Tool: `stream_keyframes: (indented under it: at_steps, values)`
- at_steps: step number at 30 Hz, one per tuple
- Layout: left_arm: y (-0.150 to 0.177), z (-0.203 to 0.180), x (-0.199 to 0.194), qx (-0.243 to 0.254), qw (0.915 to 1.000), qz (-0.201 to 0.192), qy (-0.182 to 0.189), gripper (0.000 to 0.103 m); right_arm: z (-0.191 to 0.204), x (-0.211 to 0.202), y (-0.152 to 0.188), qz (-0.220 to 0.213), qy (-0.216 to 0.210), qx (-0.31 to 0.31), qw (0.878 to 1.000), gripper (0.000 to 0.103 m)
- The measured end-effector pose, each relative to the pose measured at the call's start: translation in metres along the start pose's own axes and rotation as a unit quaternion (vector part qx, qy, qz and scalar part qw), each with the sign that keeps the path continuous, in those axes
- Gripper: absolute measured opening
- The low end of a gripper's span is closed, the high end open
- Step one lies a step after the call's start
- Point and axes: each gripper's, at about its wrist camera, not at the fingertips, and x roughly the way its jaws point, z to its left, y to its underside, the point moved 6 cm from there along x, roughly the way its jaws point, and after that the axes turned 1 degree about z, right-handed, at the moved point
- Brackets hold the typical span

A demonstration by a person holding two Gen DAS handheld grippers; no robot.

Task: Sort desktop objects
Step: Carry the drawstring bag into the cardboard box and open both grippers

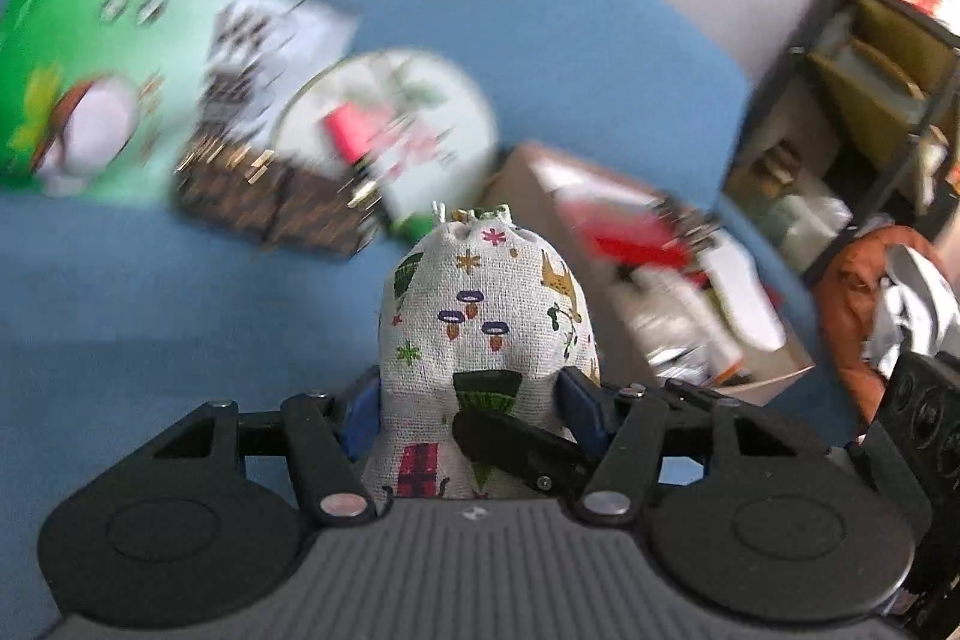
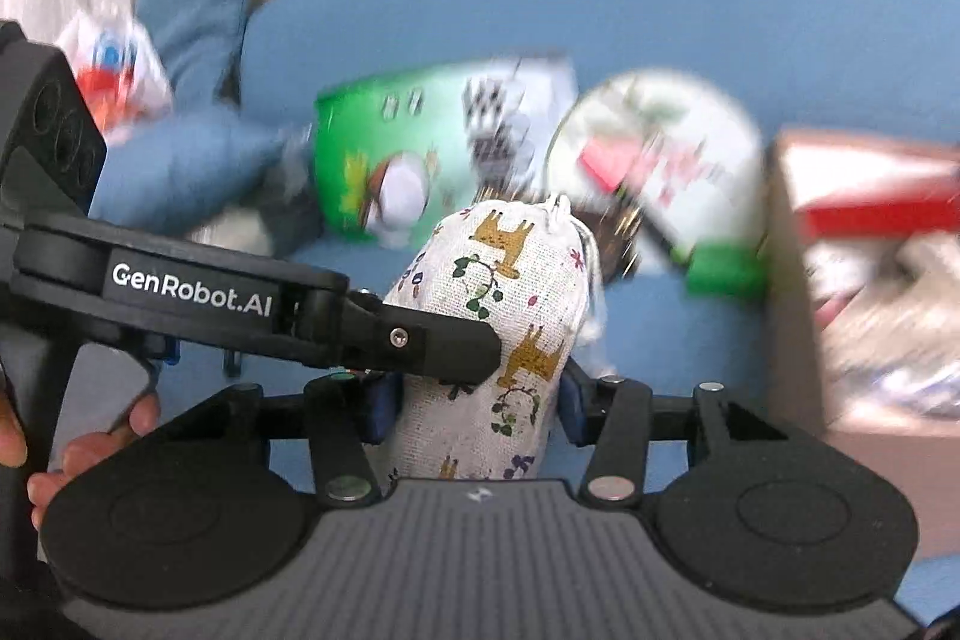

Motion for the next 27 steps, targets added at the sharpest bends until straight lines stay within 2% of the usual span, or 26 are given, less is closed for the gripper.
stream_keyframes:
  at_steps: [6,14,18,21,24,27]
  values:
    - [-0.029,-0.049,0.020,0.032,0.9984,-0.019,0.044,0.064,-0.041,-0.038,-0.028,-0.067,0.041,0.034,0.996,0.049]
    - [-0.051,-0.100,0.060,0.042,0.9934,-0.024,0.104,0.064,-0.103,-0.075,-0.046,-0.124,0.097,0.066,0.985,0.048]
    - [-0.054,-0.115,0.083,0.043,0.9917,-0.028,0.118,0.064,-0.132,-0.083,-0.048,-0.149,0.114,0.068,0.980,0.048]
    - [-0.046,-0.114,0.099,0.025,0.9925,-0.017,0.118,0.064,-0.148,-0.078,-0.043,-0.137,0.121,0.073,0.980,0.048]
    - [-0.034,-0.104,0.110,-0.005,0.9928,-0.005,0.119,0.064,-0.153,-0.066,-0.037,-0.099,0.123,0.066,0.985,0.048]
    - [-0.026,-0.097,0.108,-0.012,0.9925,-0.001,0.122,0.064,-0.152,-0.055,-0.031,-0.065,0.119,0.034,0.990,0.048]
